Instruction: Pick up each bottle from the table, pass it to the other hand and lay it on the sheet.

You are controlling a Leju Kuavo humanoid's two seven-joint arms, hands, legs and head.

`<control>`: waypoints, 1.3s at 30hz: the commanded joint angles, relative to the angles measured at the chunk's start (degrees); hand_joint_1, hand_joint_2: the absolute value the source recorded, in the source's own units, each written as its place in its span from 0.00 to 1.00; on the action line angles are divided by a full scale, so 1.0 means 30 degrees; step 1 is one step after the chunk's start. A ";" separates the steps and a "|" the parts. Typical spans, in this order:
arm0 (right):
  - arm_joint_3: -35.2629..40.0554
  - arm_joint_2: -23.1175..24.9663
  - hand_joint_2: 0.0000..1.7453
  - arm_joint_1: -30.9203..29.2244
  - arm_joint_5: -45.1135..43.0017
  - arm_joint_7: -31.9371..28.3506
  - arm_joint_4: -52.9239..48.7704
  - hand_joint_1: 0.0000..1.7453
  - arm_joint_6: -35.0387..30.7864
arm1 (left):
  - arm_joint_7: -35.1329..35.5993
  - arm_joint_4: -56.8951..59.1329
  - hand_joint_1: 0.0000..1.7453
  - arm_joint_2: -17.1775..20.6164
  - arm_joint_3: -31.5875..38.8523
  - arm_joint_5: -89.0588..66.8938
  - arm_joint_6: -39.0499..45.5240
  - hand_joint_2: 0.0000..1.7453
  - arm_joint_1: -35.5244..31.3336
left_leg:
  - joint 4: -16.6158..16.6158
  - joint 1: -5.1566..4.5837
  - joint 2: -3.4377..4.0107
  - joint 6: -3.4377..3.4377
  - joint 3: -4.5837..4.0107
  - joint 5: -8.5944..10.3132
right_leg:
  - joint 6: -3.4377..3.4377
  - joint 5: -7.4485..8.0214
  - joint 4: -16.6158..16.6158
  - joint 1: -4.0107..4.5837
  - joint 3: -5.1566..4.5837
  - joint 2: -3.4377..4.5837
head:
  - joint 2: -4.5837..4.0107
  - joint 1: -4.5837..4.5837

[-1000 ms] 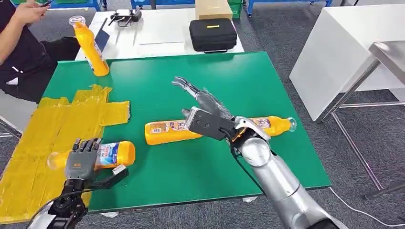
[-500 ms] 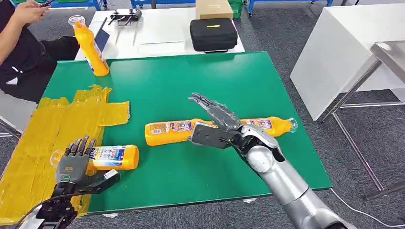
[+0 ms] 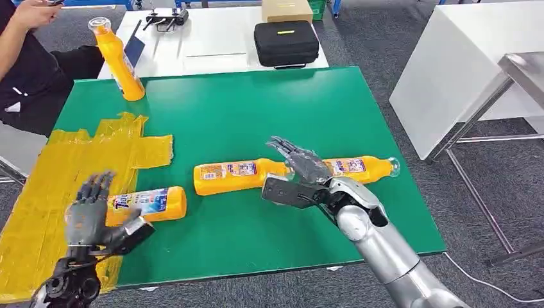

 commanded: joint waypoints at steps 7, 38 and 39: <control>0.0735 0.2595 0.00 -0.3902 0.3863 0.0975 1.0199 0.00 -0.1211 | -0.3908 -0.7248 0.00 -0.2345 0.2484 1.1341 -0.1775 0.00 0.0920 | 0.0001 0.0015 0.0104 -0.0027 0.0020 -0.0028 | -0.0036 0.0006 -0.0012 0.0024 0.0009 0.0081 | 0.0000 0.0000; 0.2232 0.6557 0.00 -0.8128 0.6314 0.3114 2.2280 0.00 -0.2794 | -0.5226 -0.9932 0.00 -0.4274 0.0752 1.3179 -0.2629 0.00 0.0241 | 0.0010 0.0023 -0.0023 -0.0015 0.0012 -0.0019 | -0.0036 -0.0036 -0.0006 0.0026 0.0033 -0.0047 | 0.0000 0.0000; 0.2178 0.6434 0.00 -0.8110 0.6350 0.3100 2.2435 0.00 -0.2799 | -0.5219 -0.9914 0.00 -0.4359 0.0668 1.3170 -0.2578 0.00 0.0077 | 0.0007 0.0016 -0.0041 -0.0011 -0.0008 -0.0005 | -0.0027 -0.0029 -0.0002 0.0017 0.0014 -0.0058 | 0.0000 -0.0007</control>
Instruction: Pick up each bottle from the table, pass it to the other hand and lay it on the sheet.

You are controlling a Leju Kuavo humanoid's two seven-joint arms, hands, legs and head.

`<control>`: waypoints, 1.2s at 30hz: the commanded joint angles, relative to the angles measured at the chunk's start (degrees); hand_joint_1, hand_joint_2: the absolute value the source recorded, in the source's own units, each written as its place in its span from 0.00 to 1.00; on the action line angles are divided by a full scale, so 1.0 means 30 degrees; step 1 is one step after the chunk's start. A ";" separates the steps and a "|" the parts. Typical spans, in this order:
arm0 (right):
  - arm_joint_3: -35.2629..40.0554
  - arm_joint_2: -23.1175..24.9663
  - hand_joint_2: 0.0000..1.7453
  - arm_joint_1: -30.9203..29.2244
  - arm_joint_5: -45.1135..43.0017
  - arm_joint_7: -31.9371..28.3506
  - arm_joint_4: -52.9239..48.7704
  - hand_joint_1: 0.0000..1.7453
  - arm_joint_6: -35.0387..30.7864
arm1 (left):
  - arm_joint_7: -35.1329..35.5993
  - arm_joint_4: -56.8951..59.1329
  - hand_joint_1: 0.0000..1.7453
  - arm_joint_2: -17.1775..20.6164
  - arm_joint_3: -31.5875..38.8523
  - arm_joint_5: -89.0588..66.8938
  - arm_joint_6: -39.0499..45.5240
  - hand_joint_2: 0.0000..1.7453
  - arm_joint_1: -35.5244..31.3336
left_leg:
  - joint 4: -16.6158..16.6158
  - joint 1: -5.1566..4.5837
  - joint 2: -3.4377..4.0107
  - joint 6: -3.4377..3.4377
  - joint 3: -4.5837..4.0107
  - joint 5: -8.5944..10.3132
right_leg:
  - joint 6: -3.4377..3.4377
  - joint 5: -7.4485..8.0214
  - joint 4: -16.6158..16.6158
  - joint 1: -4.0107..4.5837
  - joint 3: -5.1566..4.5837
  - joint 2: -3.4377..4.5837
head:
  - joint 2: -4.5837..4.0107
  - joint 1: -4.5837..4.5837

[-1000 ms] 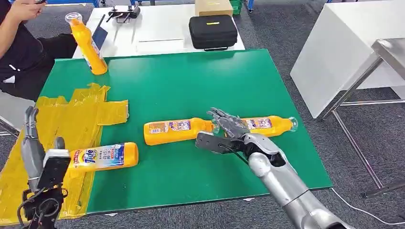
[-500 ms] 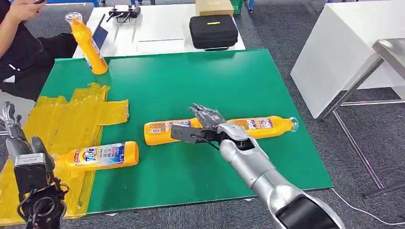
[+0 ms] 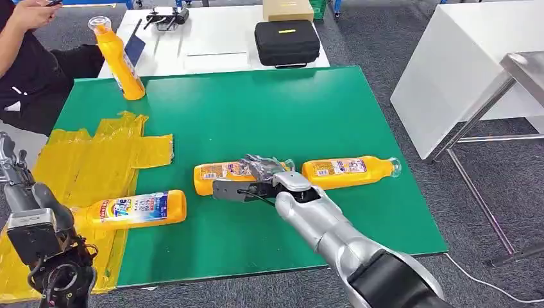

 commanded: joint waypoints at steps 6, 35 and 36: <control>0.0327 -0.0440 0.00 -0.1534 0.0451 0.1846 0.5946 0.00 -0.0619 | -0.0551 -0.0933 0.00 -0.0981 -0.0939 0.0647 -0.0661 0.00 -0.0812 | -0.0002 0.0003 -0.0013 -0.0016 0.0050 -0.0015 | -0.0030 -0.0017 -0.0027 0.0009 0.0066 -0.0037 | 0.0000 0.0007; -0.2783 -0.0603 1.00 -0.1649 0.0747 -0.0475 0.5094 1.00 -0.2402 | -0.2244 -0.0907 0.00 -0.0018 -0.1534 0.2378 0.0227 0.00 0.0040 | -0.0007 0.0005 0.0024 -0.0034 0.0123 -0.0026 | -0.0038 -0.0019 -0.0030 0.0011 0.0119 -0.0009 | 0.0000 -0.0007; -0.3232 -0.0573 1.00 -0.1805 0.0476 -0.0753 0.4784 1.00 -0.2274 | -0.2226 -0.0920 0.00 0.0008 -0.1558 0.2463 0.0231 0.00 0.0011 | -0.0004 0.0002 0.0032 -0.0028 0.0108 -0.0022 | -0.0034 -0.0012 -0.0025 0.0008 0.0100 0.0002 | 0.0000 0.0000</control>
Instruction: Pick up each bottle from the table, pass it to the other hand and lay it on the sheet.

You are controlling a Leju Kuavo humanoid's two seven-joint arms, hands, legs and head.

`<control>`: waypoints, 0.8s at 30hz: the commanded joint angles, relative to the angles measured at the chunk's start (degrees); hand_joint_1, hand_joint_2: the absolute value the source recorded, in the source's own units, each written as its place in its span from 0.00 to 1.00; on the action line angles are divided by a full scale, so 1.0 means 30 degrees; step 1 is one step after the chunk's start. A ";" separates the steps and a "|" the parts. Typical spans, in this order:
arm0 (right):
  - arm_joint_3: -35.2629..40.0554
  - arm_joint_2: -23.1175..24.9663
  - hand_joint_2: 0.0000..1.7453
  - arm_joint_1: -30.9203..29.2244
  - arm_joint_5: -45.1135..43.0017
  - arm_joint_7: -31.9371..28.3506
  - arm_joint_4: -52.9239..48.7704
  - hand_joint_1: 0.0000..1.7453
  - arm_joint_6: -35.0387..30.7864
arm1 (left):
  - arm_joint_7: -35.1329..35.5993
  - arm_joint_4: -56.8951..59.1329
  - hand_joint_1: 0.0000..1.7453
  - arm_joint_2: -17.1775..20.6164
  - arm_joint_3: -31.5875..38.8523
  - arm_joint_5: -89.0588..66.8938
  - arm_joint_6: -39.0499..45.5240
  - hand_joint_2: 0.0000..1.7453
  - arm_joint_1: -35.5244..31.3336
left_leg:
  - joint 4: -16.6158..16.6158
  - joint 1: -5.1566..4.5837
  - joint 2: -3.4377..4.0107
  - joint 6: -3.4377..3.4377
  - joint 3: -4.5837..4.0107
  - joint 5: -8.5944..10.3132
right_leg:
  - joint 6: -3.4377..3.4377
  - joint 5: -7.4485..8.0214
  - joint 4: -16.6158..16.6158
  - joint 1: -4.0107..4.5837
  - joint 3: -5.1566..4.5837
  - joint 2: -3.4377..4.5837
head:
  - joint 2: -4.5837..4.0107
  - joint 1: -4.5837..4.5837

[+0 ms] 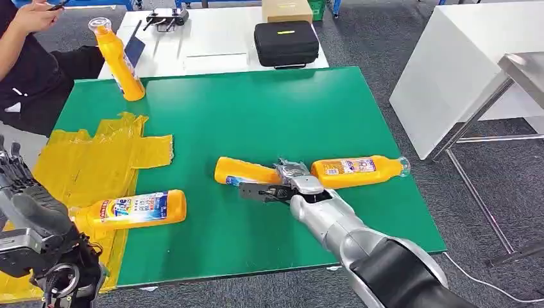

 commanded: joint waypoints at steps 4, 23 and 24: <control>-0.4010 0.0089 1.00 -0.0726 -0.1641 -0.3483 -0.1938 1.00 -0.0130 | -0.0177 0.0253 0.00 0.0473 -0.0341 0.0350 0.0475 0.00 0.0059 | 0.0014 0.0001 0.0013 -0.0022 -0.0006 -0.0016 | -0.0030 -0.0018 0.0016 0.0006 0.0000 -0.0014 | 0.0000 0.0007; -0.4304 -0.0409 1.00 0.3953 -0.7379 -0.4811 -1.7790 1.00 0.3370 | 0.6000 0.1357 0.00 0.0793 -0.0557 0.9254 -1.0484 1.00 0.1114 | -0.0014 -0.0004 -0.0027 -0.0007 -0.0055 0.0000 | -0.0022 -0.0018 -0.0006 -0.0003 -0.0042 -0.0043 | 0.0000 0.0000; -0.4304 -0.0409 1.00 0.3953 -0.7379 -0.4811 -1.7790 1.00 0.3370 | 0.6000 0.1357 0.00 0.0793 -0.0557 0.9254 -1.0484 1.00 0.1114 | -0.0012 0.0004 -0.0033 -0.0021 -0.0018 -0.0021 | -0.0044 -0.0041 -0.0014 0.0010 0.0006 -0.0065 | 0.0000 0.0022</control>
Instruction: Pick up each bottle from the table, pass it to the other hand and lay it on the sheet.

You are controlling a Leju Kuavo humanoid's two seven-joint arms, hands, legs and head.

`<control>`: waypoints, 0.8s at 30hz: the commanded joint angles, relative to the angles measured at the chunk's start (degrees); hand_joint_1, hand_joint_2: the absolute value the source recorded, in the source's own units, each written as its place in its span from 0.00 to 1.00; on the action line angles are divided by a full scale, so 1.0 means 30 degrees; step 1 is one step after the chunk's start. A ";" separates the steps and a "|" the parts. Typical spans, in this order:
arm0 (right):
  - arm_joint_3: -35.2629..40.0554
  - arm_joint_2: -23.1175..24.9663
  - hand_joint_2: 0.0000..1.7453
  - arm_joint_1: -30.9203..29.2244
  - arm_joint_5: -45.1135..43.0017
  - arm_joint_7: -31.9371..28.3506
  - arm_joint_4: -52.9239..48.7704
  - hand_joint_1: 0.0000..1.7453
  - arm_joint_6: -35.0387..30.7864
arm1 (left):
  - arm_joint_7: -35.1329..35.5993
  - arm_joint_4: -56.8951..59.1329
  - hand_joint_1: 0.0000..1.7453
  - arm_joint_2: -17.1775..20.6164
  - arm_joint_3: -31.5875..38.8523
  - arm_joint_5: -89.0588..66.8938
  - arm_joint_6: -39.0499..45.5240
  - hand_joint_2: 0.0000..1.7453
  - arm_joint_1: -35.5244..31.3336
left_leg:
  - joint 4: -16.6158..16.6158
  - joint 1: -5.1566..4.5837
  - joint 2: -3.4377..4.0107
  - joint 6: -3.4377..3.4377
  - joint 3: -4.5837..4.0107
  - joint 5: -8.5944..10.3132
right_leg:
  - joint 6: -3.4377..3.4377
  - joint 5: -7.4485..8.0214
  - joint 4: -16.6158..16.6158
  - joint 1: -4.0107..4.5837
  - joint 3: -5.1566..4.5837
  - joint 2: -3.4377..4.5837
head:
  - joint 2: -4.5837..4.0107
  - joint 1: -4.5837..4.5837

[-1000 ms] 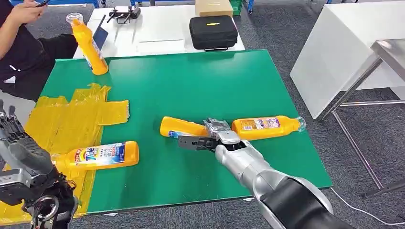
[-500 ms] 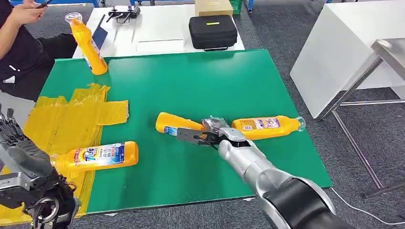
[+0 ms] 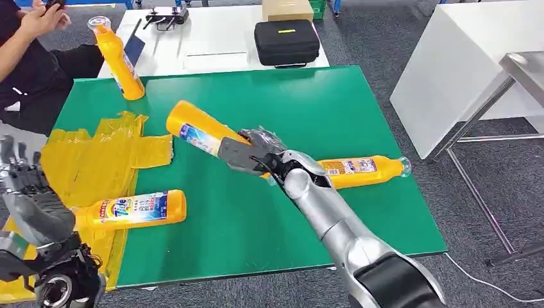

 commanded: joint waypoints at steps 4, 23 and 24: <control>0.0152 -0.0830 1.00 0.1695 -0.1610 0.0233 -0.7160 1.00 0.0839 | 0.3782 0.2268 0.00 0.0643 -0.0728 0.6760 -0.6746 1.00 -0.0139 | -0.0010 0.0004 0.0011 -0.0020 0.0032 -0.0026 | -0.0032 -0.0027 -0.0018 0.0010 0.0050 -0.0022 | 0.0000 0.0007; 0.6010 0.0770 1.00 0.1330 -0.1333 0.1403 -0.3053 1.00 -0.1093 | 0.6376 0.5997 0.00 0.0870 -0.5727 1.3674 -0.9973 1.00 -0.3663 | -0.0023 0.0010 0.0009 -0.0028 0.0057 -0.0022 | -0.0042 -0.0024 -0.0026 0.0018 0.0073 -0.0024 | 0.0000 0.0007; 0.6373 0.1265 1.00 0.1035 -0.1443 0.1528 -0.1701 1.00 -0.0982 | 0.6314 0.5923 0.00 0.0722 -0.5769 1.3372 -0.9584 1.00 -0.4031 | -0.0021 -0.0003 -0.0009 -0.0018 0.0023 -0.0003 | -0.0030 -0.0016 -0.0010 0.0002 0.0036 -0.0030 | 0.0000 0.0007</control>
